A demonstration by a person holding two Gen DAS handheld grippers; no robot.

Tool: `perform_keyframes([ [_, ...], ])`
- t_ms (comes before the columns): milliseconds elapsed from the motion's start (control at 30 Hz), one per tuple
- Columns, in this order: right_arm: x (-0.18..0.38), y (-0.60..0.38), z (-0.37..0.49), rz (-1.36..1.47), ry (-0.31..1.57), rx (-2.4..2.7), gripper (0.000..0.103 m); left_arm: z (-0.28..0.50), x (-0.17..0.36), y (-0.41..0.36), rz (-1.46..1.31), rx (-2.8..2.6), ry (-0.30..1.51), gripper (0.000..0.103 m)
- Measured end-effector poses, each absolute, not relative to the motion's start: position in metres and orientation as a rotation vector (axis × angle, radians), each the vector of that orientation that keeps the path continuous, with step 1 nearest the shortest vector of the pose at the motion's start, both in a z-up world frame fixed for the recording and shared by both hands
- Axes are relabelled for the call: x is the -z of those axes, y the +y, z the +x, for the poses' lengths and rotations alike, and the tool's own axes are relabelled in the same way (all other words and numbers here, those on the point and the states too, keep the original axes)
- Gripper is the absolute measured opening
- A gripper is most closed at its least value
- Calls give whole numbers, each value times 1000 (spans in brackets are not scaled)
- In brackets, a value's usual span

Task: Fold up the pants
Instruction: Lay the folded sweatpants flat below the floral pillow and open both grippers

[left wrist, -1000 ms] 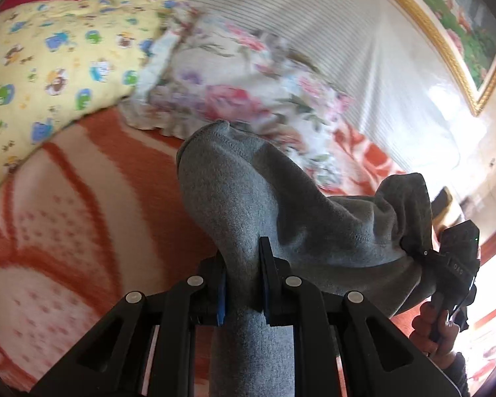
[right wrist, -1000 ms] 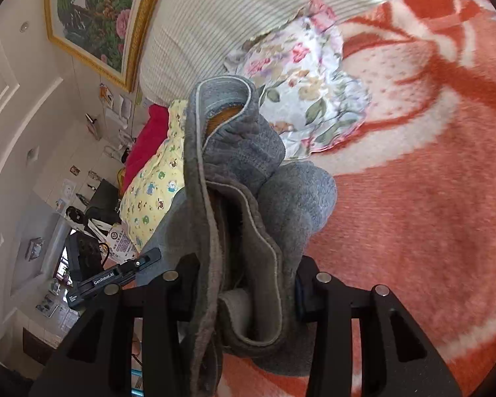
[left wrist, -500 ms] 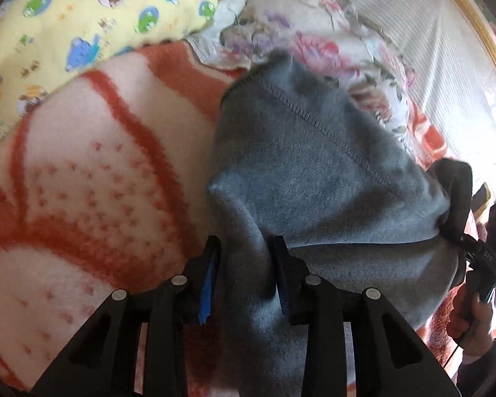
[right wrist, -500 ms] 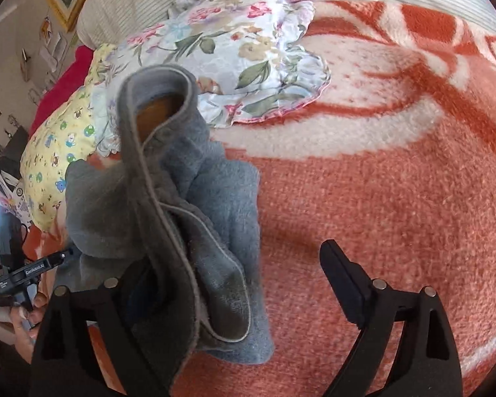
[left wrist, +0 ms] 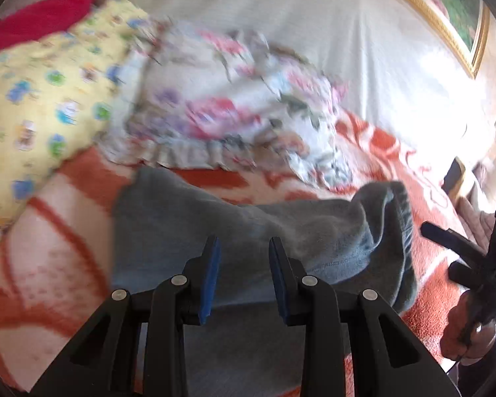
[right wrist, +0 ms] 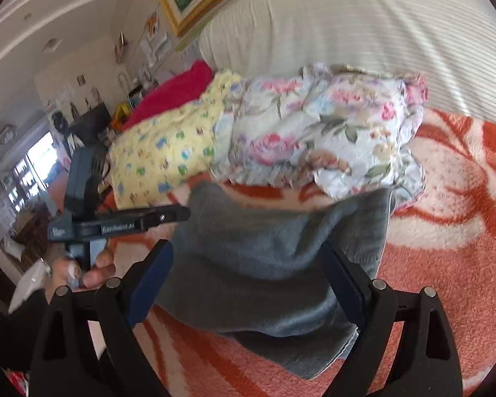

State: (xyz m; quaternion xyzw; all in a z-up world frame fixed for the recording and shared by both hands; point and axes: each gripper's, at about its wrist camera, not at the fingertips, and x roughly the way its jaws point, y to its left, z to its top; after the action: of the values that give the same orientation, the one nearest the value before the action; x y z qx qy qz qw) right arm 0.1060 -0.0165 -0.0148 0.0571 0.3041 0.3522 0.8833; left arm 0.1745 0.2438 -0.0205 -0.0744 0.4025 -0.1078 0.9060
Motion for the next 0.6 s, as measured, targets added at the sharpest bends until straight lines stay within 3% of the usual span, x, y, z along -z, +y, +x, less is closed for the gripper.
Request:
perform_keyframes([
  [167,68,-14,154,-2,801,-532,89,229,53,244,-171,171,922,34],
  [267,106,-24,180,16,914,-509,96,253,70,252,-194,139,964,26],
  [433,108,-29,175,27,874,-493,100,237,55,256,-185,119,914,26],
  [600,77,-53,145,68,788,-475,99,182,25,265,-176,80,833,42],
])
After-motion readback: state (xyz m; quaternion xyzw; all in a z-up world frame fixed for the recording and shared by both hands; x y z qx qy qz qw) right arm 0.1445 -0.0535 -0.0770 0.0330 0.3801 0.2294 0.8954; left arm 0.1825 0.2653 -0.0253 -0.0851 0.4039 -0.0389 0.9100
